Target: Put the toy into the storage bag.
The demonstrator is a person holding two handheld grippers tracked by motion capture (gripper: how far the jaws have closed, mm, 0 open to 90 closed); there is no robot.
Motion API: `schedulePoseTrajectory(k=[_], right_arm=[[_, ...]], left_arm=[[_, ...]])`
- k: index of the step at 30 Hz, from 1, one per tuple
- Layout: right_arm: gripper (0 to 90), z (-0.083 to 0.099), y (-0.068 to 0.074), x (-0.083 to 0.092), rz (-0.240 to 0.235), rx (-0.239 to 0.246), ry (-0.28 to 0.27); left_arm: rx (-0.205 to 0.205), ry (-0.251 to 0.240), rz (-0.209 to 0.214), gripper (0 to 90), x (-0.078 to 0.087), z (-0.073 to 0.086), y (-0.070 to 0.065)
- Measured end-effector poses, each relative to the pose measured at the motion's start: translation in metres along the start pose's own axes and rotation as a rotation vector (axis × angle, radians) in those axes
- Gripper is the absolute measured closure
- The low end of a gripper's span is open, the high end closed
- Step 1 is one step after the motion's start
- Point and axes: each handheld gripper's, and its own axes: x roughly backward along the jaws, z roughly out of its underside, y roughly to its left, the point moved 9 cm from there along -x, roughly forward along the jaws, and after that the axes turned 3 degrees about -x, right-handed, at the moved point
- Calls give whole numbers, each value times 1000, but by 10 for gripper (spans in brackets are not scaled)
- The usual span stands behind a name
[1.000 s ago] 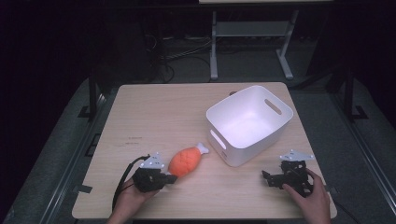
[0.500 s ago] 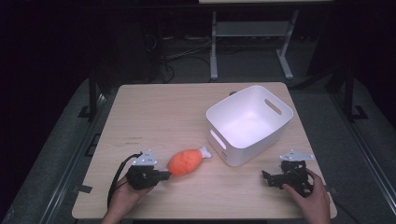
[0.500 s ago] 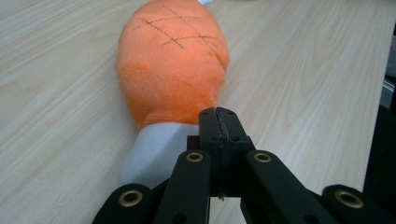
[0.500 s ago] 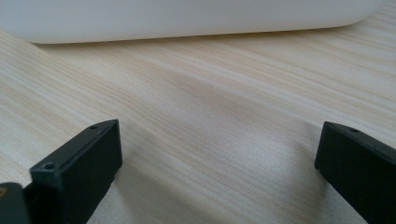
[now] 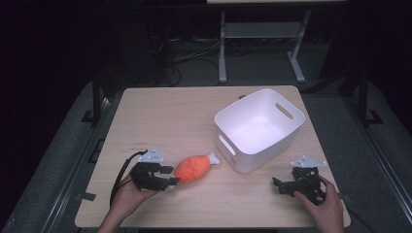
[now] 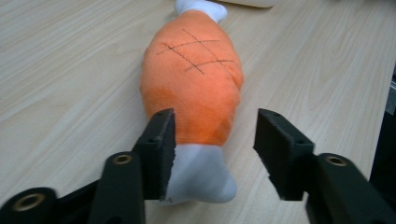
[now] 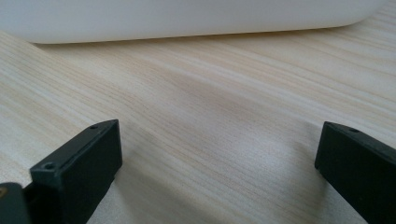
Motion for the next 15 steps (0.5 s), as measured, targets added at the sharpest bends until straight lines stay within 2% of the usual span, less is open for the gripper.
schedulePoseTrajectory(k=[1,4,9,15], right_arm=[[2,0,0,0,0,0,0],[2,0,0,0,0,0,0],[2,0,0,0,0,0,0],[2,0,0,0,0,-1,0]], left_arm=[[3,4,2,459,0,-1,1],[-7,9,-9,359,-1,-5,5],[-37,33,0,211,-4,-9,7],[-57,60,-5,144,-10,-14,8]])
